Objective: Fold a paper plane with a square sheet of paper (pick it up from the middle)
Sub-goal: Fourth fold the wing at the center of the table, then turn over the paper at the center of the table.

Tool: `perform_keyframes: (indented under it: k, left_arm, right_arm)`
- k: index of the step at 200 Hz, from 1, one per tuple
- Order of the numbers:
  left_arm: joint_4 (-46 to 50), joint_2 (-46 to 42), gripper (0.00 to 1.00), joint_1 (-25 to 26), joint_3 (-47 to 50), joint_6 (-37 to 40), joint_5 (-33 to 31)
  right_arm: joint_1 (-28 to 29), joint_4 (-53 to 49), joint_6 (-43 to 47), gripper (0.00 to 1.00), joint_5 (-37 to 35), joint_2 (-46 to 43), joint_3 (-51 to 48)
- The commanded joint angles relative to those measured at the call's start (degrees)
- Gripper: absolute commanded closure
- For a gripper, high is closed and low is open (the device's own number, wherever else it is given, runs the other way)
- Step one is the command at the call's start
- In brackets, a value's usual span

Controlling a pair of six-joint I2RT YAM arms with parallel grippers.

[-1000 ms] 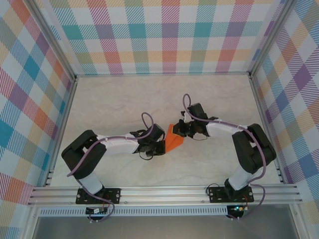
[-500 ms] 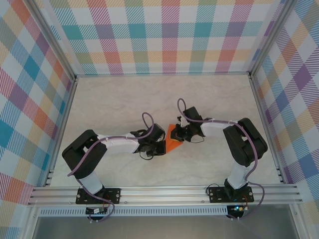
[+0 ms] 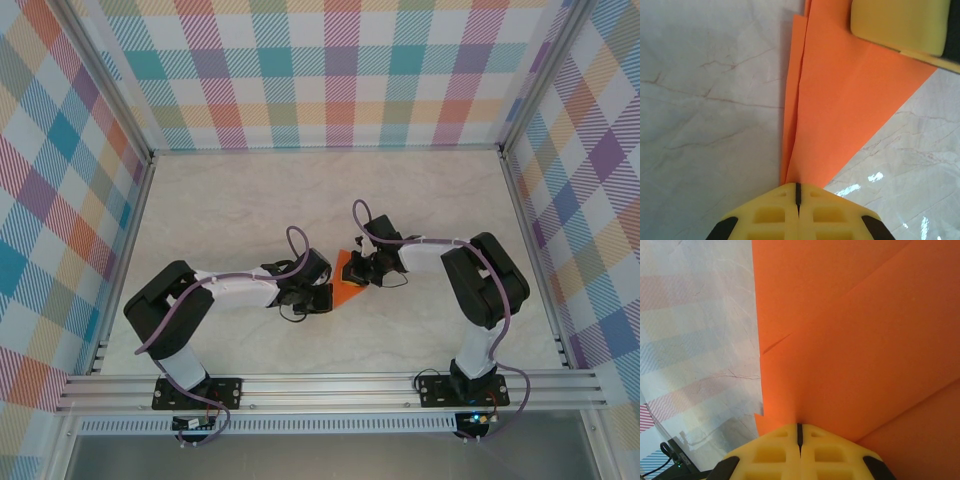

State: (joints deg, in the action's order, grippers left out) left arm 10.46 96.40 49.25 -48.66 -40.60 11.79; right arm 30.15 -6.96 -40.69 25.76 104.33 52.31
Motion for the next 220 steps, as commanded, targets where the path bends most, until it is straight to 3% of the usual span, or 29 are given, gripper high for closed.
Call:
perform_keyframes:
  k: [1,84,101,132,178,220]
  left_arm:
    - [10.2,-1.0,0.96,1.0,1.8,2.4,3.4]
    - [15.7,-5.0,0.93,1.2,-2.3,8.3,3.8]
    - [16.1,-7.6,0.90,0.8,-2.9,8.6,2.3]
    - [14.8,-12.2,0.81,-0.2,-2.9,7.2,-0.2]
    - [6.1,-14.0,0.72,-2.2,0.8,-0.1,-4.5]
    - [-2.9,-9.3,0.62,-2.4,1.9,-3.7,-3.6]
  right_arm:
    - [0.1,-2.3,-0.7,1.00,-3.1,1.8,0.8]
    - [0.1,-3.8,-0.5,0.94,-3.1,-4.3,3.6]
    - [0.1,-3.8,-1.0,0.89,-4.3,-7.4,3.3]
    - [0.1,-4.3,-3.0,0.70,-10.2,-13.2,0.1]
    - [0.1,-2.3,-6.2,0.51,-12.6,-17.7,-6.0]
    - [0.1,2.9,-7.0,0.50,-6.7,-14.3,-7.1]
